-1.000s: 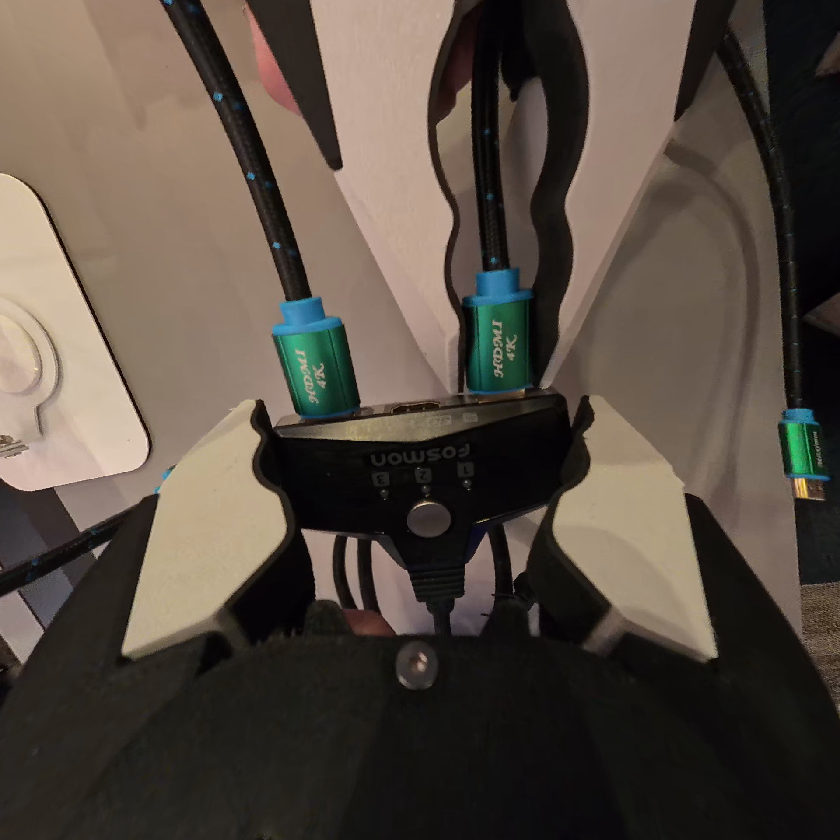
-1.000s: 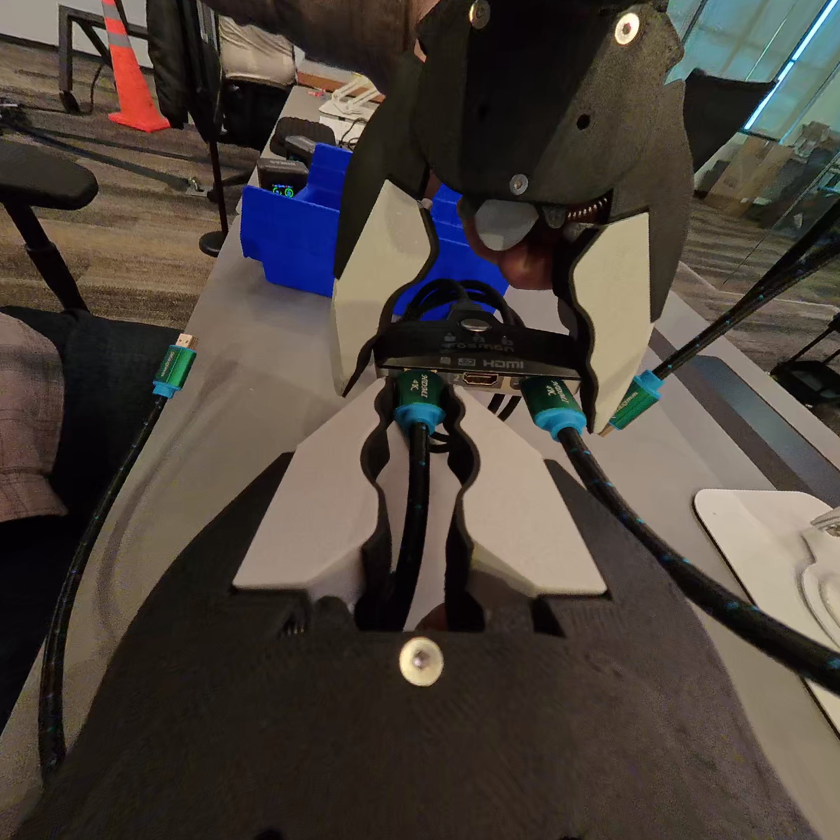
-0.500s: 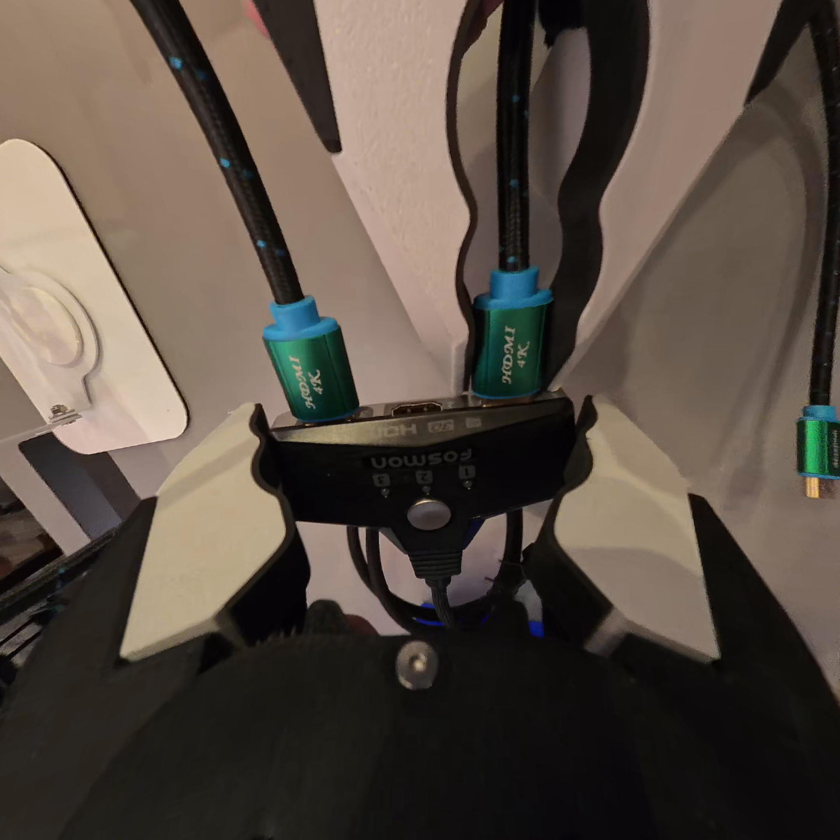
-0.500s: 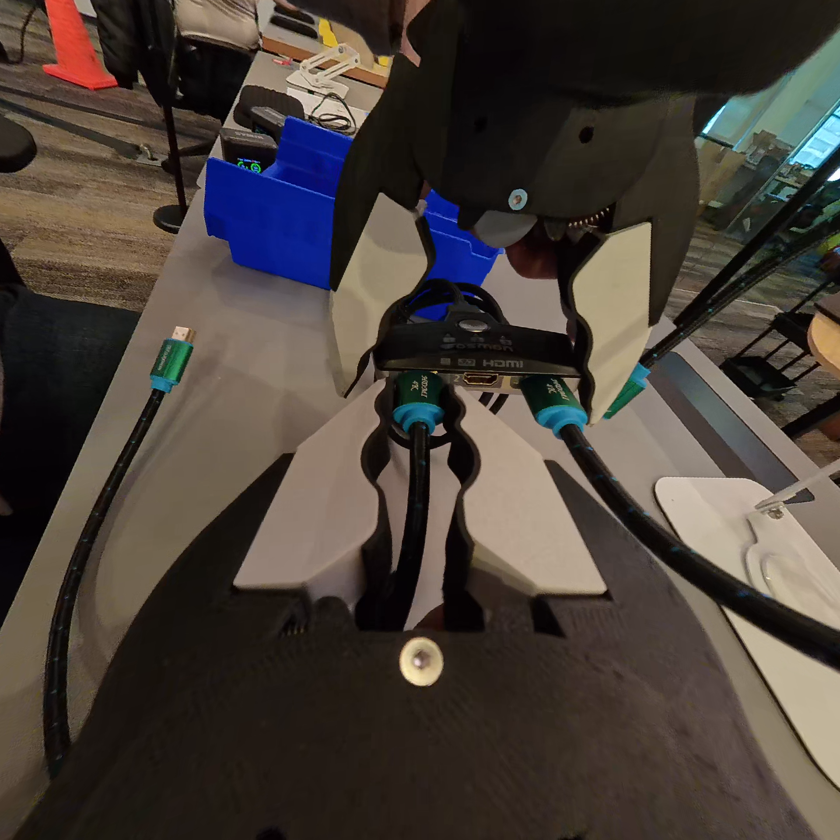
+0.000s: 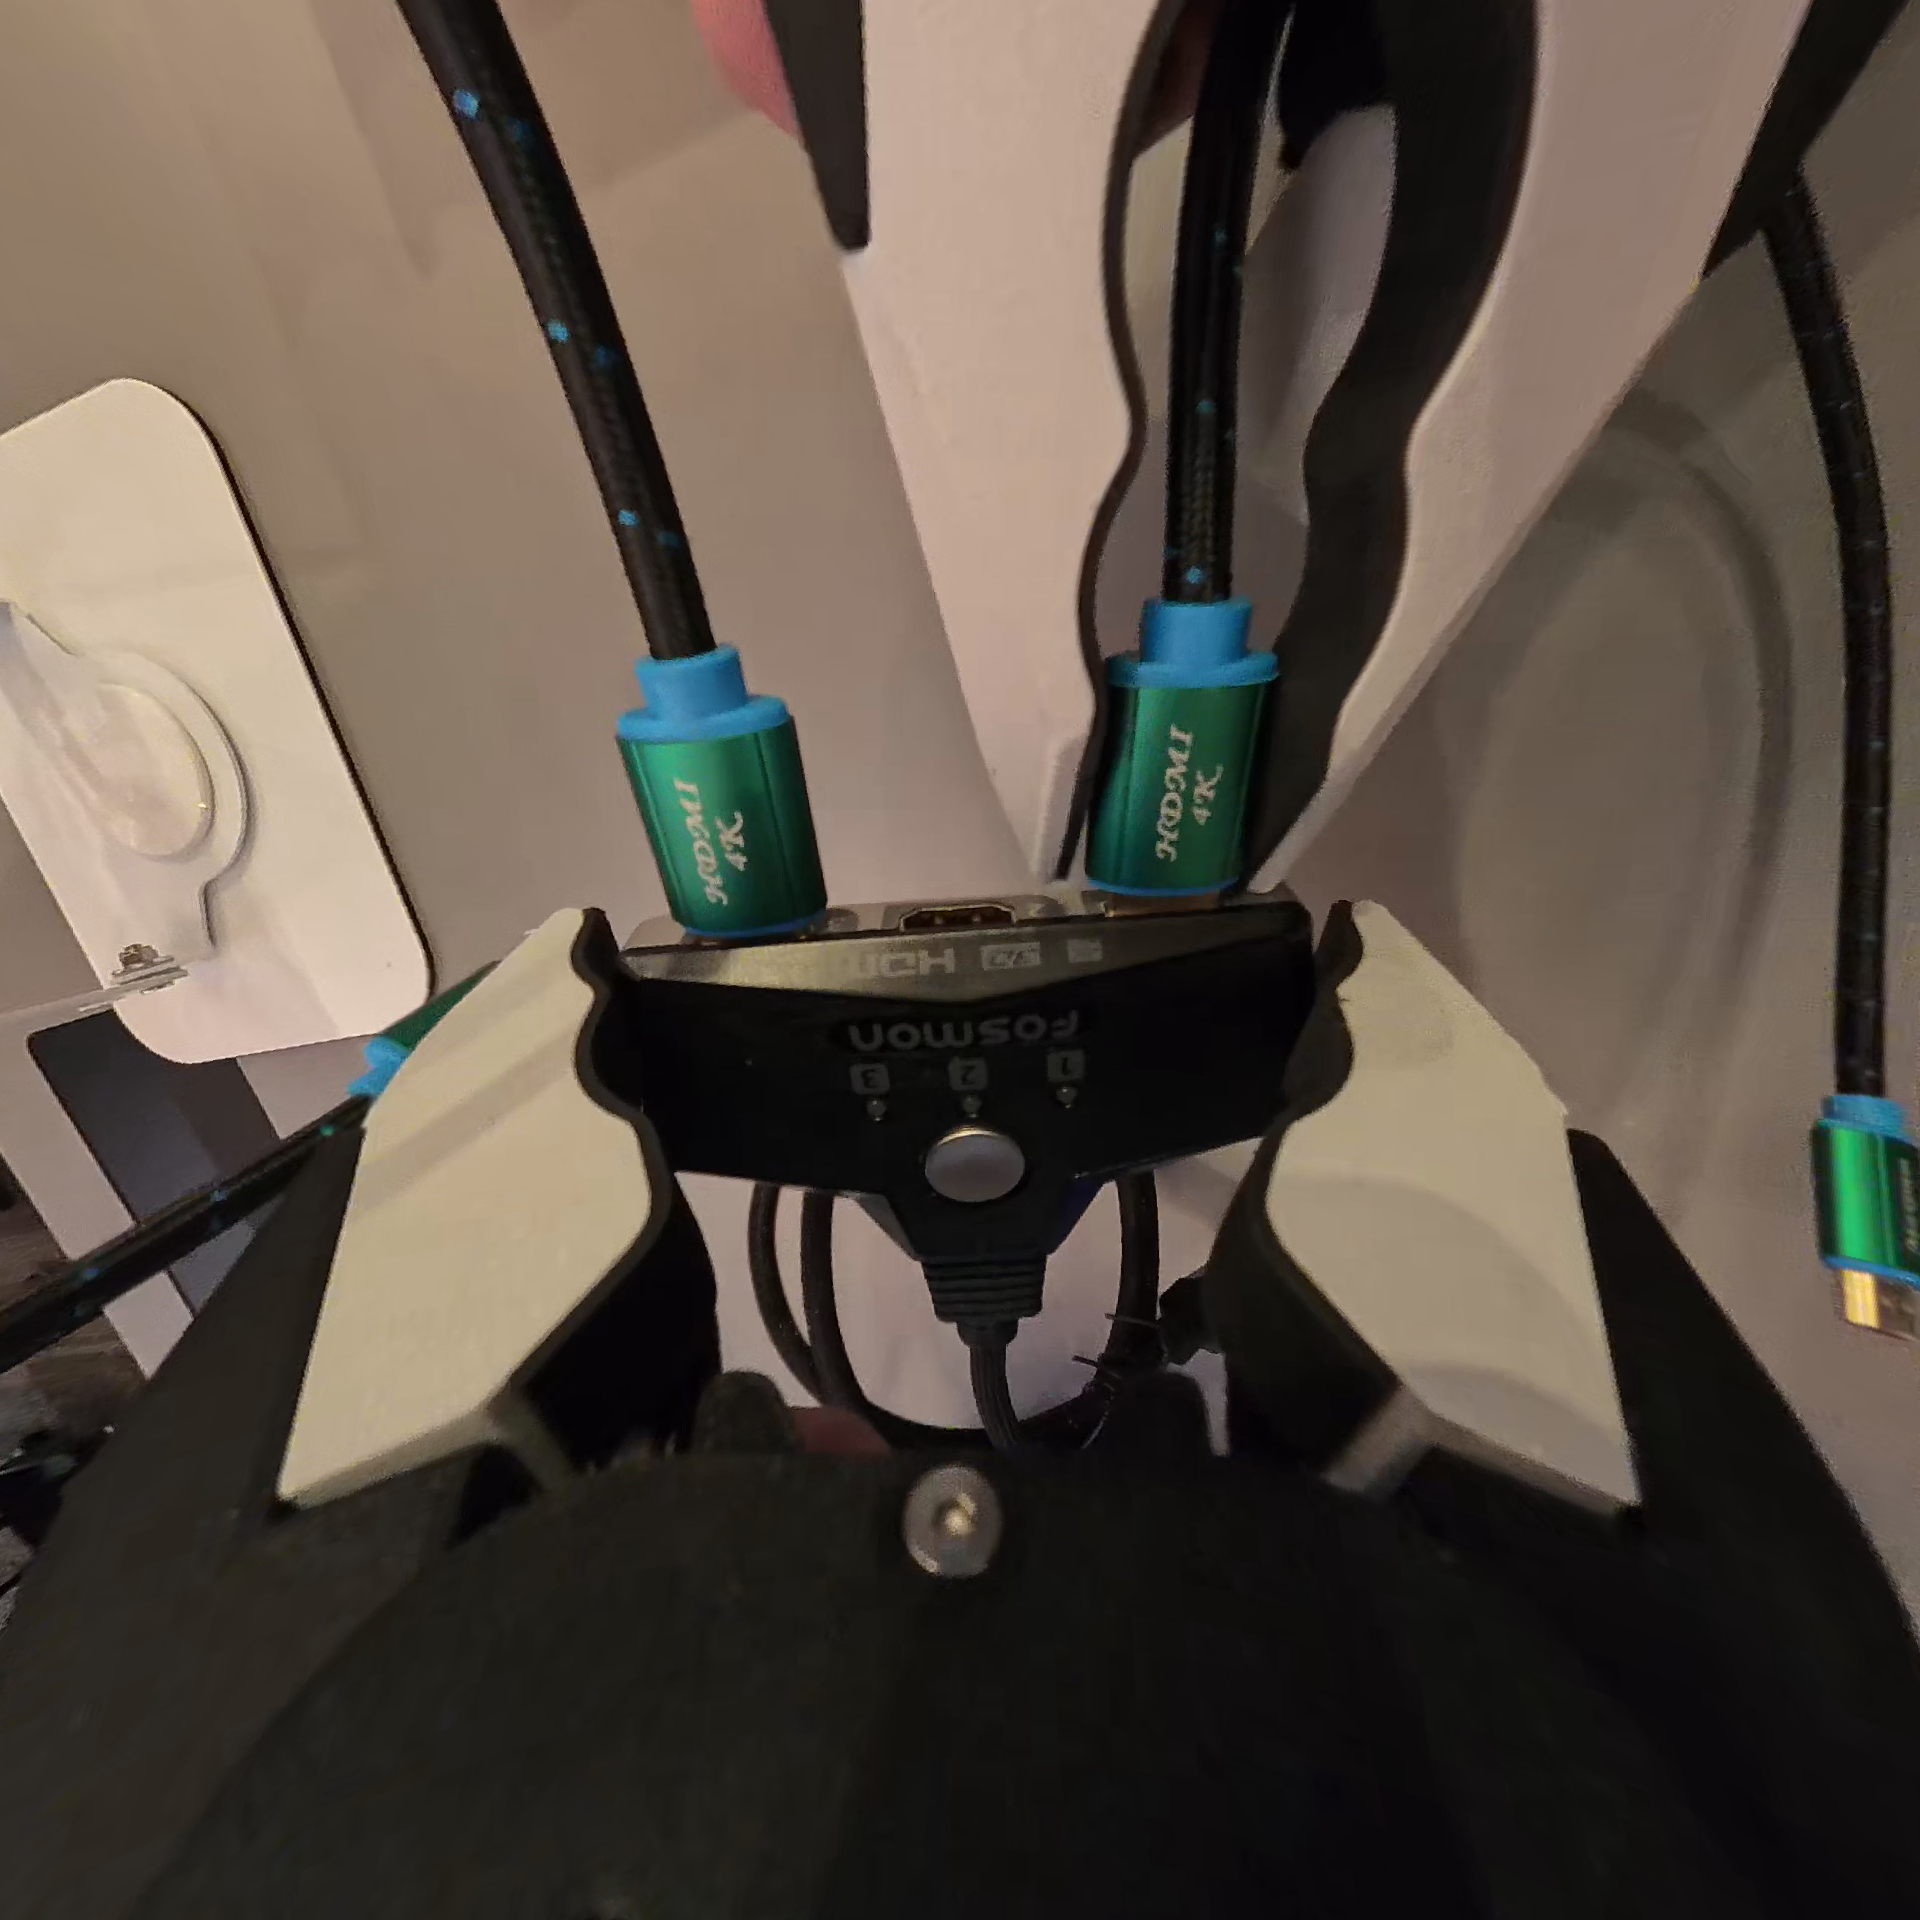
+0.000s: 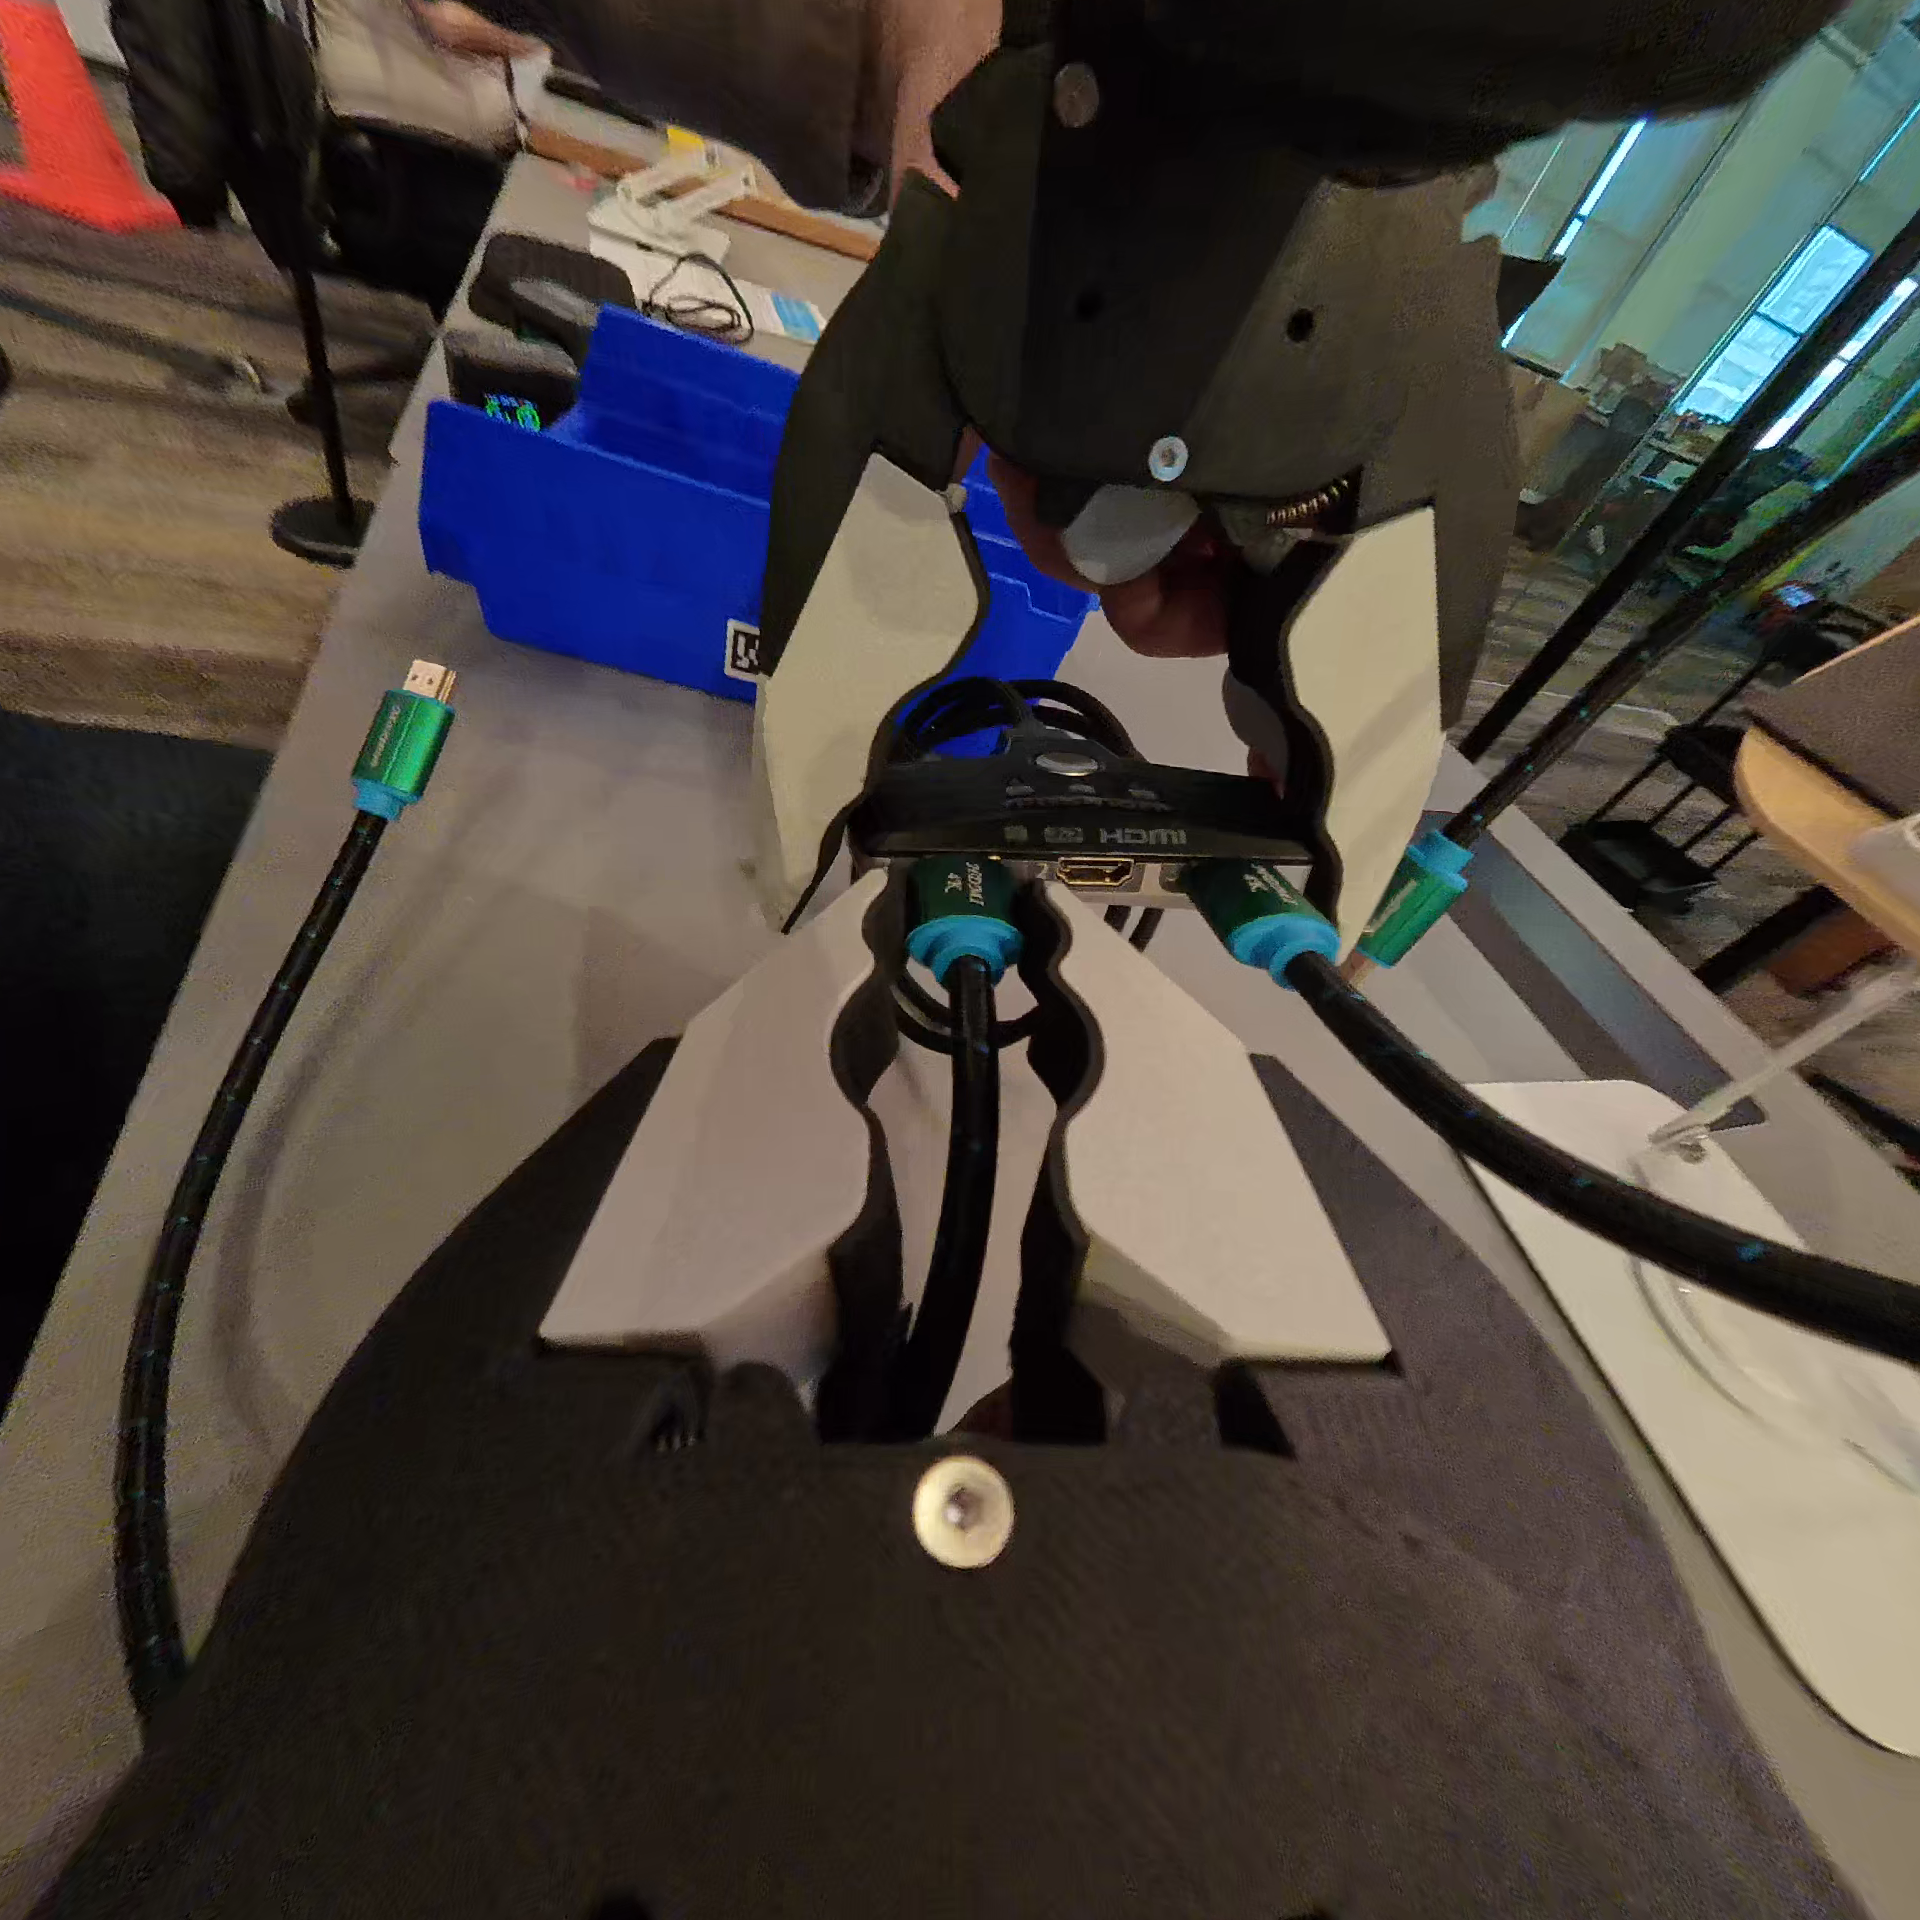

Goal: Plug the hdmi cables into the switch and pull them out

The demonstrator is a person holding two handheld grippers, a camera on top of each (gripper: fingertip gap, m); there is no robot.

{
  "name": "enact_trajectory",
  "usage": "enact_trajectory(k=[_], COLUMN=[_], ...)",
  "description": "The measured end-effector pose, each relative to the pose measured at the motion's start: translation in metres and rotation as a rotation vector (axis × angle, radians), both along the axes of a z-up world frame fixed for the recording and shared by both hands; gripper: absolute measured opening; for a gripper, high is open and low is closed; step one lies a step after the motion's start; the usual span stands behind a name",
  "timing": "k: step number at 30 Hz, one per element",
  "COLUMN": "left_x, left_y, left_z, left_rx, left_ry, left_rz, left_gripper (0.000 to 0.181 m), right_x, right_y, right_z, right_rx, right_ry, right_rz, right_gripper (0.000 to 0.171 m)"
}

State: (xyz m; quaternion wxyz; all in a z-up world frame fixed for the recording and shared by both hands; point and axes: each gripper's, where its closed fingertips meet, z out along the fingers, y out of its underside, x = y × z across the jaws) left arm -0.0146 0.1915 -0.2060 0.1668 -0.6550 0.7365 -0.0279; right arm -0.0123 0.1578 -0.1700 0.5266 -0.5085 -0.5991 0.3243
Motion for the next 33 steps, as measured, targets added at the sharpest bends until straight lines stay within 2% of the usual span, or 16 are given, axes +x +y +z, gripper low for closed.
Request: enact_trajectory(k=[3, 11, 17, 21, 26, 28, 31, 33], left_x=[0.000, 0.003, -0.005, -0.004, -0.001, -0.002, -0.010, -0.043], left_y=[-0.002, -0.002, 0.003, 0.007, 0.002, 0.003, 0.010, 0.025], left_z=[-0.001, 0.005, 0.001, 0.002, 0.005, 0.006, 0.004, -0.013], left_rx=[0.011, 0.071, 0.053, 0.068, 0.089, 0.101, 0.135, 0.156], left_ry=[0.005, -0.001, 0.010, 0.007, 0.012, 0.014, 0.068, 0.185], left_rz=[-0.009, -0.047, -0.017, -0.012, -0.044, -0.048, -0.037, 0.018], left_gripper=[0.122, 0.121, 0.121, 0.121, 0.121, 0.121, 0.121, 0.120], right_x=[0.000, 0.003, -0.004, -0.002, 0.001, 0.001, -0.002, 0.006], right_y=[-0.002, -0.007, 0.001, 0.004, -0.002, -0.002, 0.003, 0.005], right_z=[0.000, 0.006, 0.003, 0.003, 0.006, 0.005, 0.007, 0.031], right_rx=[0.034, -0.107, 0.066, 0.090, -0.103, -0.080, 0.024, 0.059], right_ry=[-0.029, 0.003, -0.056, -0.054, 0.003, -0.009, -0.029, 0.054], right_rz=[0.010, 0.152, 0.025, -0.020, 0.124, 0.137, 0.073, 0.013], right_gripper=[0.018, 0.018, 0.018, 0.018, 0.018, 0.018, 0.018, 0.018])
